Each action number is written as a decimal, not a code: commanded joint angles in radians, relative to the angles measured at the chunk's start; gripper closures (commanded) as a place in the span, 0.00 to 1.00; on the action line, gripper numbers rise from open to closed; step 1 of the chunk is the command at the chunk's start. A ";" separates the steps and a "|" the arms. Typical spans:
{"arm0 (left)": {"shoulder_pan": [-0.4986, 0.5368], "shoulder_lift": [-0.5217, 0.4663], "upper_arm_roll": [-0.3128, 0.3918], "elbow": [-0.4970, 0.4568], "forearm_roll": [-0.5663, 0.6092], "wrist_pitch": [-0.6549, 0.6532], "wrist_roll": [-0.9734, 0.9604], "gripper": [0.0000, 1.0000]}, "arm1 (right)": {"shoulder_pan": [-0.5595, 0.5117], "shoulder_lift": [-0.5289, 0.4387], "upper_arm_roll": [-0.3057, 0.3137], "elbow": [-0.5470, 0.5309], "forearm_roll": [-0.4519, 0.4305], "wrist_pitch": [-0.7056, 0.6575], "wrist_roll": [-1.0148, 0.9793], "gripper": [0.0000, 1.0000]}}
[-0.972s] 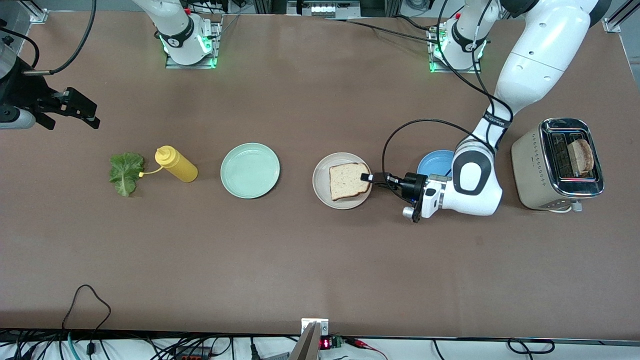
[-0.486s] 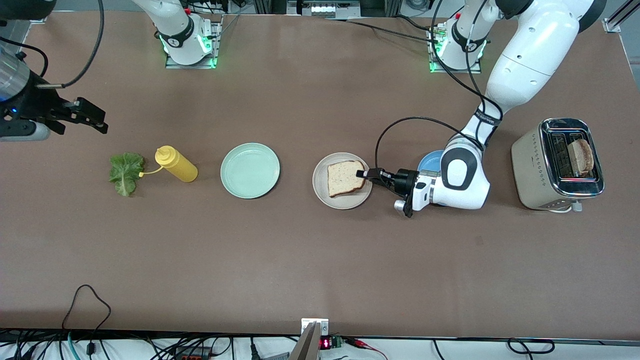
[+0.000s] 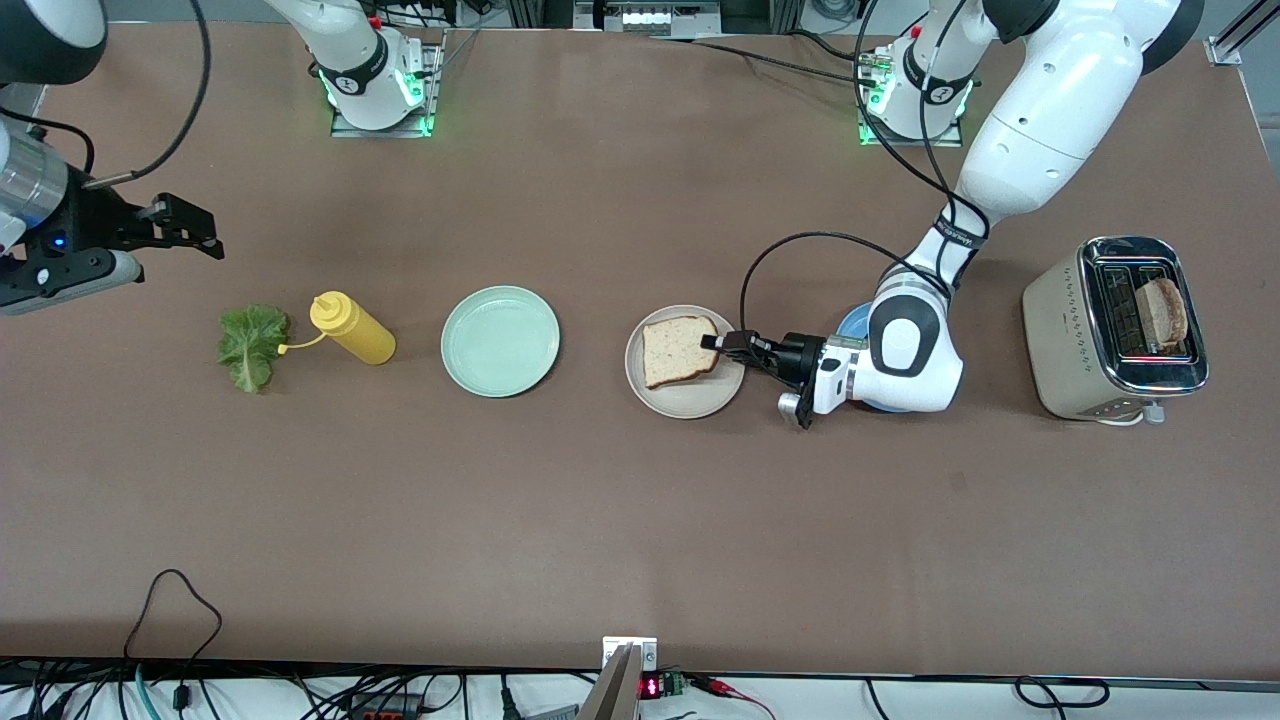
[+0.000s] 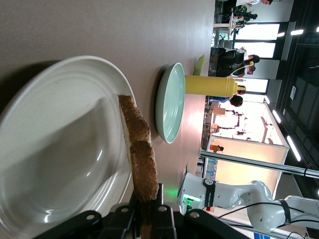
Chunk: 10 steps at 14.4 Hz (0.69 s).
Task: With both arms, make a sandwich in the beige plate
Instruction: 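Open the left gripper and withdraw while the right gripper reaches the bottle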
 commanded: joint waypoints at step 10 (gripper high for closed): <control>0.028 -0.199 0.020 0.003 0.485 0.000 -0.176 0.00 | -0.295 0.081 0.004 -0.262 0.486 0.221 -0.907 0.00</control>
